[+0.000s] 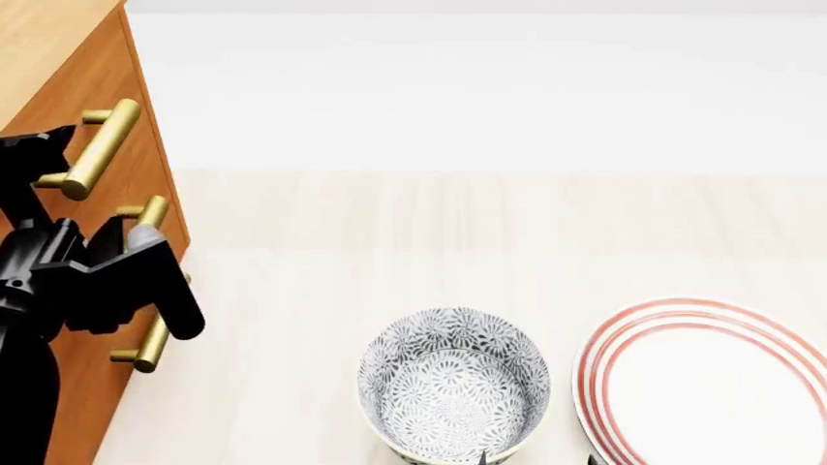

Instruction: Open the top drawer of the cabinet.

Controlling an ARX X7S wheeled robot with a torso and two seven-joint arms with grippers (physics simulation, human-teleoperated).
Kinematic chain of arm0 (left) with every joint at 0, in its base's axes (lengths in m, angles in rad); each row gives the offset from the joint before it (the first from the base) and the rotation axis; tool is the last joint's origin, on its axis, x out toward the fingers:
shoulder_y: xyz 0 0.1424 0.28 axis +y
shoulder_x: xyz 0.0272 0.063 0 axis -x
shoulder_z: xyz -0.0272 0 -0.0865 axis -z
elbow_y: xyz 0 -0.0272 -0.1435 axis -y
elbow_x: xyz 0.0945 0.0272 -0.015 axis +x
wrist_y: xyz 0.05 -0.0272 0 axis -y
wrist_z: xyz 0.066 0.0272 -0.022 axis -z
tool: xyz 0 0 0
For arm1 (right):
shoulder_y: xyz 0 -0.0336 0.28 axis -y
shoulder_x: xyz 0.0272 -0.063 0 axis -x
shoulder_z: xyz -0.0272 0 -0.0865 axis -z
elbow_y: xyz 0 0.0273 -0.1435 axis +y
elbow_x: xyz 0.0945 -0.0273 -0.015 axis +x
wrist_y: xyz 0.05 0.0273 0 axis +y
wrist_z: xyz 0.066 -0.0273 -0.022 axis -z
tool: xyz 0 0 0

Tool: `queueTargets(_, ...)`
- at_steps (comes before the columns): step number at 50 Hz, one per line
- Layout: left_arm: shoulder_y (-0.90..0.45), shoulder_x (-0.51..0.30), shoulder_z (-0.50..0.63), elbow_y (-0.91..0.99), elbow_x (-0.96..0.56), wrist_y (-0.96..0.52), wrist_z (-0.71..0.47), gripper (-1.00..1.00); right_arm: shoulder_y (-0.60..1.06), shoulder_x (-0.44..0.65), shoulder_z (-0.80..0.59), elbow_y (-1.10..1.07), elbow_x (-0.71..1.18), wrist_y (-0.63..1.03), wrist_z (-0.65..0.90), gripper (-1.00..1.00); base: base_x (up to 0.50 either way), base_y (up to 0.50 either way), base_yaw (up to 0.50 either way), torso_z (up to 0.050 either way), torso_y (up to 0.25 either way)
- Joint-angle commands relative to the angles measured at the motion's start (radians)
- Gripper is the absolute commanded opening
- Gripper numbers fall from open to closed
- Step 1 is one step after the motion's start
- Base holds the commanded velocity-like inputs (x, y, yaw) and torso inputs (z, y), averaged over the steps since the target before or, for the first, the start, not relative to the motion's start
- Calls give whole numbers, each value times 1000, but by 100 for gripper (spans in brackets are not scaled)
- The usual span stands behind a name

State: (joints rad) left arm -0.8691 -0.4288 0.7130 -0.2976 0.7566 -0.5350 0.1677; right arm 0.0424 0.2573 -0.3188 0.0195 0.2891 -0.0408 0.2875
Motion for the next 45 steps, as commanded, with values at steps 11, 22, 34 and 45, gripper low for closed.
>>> queueTargets(11,-16,27,-23,-71,-19,30,-17,100,2,-6,3,9,-5,-6,-8,100,0,0,0,0,0)
queueTargets(22,-17,33,-35,-78,-29,32,-39,-100,0,-2,0,1,1,0,-4,100,0,0,0,0,0)
queueTargets(34,-15,28,-32,-66,-23,28,-41,-100,0,1,-4,2,6,0,-1,100,0,0,0,0,0)
queueTargets(45,-22,35,-19,-72,-15,31,-43,-100,1,4,-9,3,11,2,1,100,0,0,0,0,0)
